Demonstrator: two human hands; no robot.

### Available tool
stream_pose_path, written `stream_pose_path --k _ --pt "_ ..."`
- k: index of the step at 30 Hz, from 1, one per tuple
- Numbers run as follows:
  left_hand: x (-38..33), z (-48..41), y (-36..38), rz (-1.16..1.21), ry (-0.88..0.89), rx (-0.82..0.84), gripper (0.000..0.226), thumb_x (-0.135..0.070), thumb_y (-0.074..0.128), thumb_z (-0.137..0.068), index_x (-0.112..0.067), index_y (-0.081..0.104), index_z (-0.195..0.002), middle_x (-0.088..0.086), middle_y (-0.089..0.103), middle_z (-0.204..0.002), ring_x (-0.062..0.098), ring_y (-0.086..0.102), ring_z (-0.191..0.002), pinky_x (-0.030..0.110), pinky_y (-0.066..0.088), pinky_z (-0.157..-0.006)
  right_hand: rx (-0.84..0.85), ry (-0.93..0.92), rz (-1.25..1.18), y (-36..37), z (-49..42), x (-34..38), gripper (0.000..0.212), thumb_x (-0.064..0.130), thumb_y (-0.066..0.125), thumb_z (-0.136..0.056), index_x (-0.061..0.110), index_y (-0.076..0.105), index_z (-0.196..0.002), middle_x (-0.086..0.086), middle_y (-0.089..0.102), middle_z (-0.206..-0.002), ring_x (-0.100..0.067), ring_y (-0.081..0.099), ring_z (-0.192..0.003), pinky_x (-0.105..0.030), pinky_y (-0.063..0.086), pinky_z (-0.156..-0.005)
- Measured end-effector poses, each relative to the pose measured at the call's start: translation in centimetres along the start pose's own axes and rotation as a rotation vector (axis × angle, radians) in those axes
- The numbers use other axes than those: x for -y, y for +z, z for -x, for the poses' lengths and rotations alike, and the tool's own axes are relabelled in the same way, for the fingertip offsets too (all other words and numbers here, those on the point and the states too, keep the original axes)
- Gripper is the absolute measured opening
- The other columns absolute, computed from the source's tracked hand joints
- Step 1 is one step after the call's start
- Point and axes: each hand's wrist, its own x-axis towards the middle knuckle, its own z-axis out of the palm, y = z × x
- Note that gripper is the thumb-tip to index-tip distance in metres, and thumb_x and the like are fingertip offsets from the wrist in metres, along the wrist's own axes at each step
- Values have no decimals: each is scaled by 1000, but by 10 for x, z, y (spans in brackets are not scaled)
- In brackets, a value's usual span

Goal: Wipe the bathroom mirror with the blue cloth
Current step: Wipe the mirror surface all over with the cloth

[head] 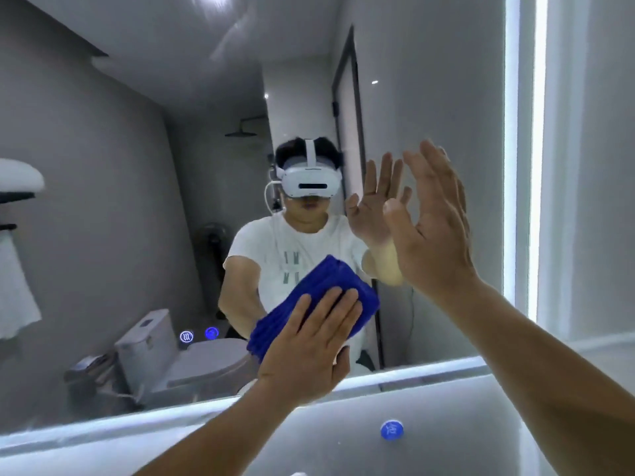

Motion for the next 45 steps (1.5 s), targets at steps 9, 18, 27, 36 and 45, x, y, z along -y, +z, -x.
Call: stream_pose_path --k 9,18,27,36,45 --pt "4 37 -8 -57 531 277 66 -35 37 -93 -13 22 -154 -1 35 -157 20 19 -147 41 -6 -123 96 34 50 -2 50 -15 59 32 40 -93 20 33 -150 0 21 -161 -18 14 -149 -50 17 -120" --pt "40 -79 -36 24 -170 -88 69 -37 33 -98 -12 6 -157 5 6 -165 24 1 -152 50 7 -122 44 104 94 -16 48 -29 72 54 24 -89 15 37 -149 -2 25 -160 -19 16 -149 -44 15 -122" --pt "-77 6 19 53 147 57 84 -33 49 -91 -9 3 -156 5 3 -164 24 3 -149 44 -8 -122 52 160 96 -12 84 -56 60 40 35 -93 17 37 -148 -1 24 -160 -18 15 -150 -45 16 -121" --pt "1 45 9 -124 562 135 72 -33 43 -93 -11 16 -156 1 26 -161 22 15 -149 43 -3 -123 109 160 167 -25 122 -79 56 27 45 -94 14 39 -148 8 20 -158 -13 13 -150 -26 9 -120" --pt "2 41 10 -18 -113 -158 70 -35 46 -95 -11 21 -155 4 11 -164 27 14 -151 51 13 -121 75 190 177 -21 116 -74 58 34 41 -95 12 37 -149 0 23 -161 -17 15 -150 -39 14 -122"
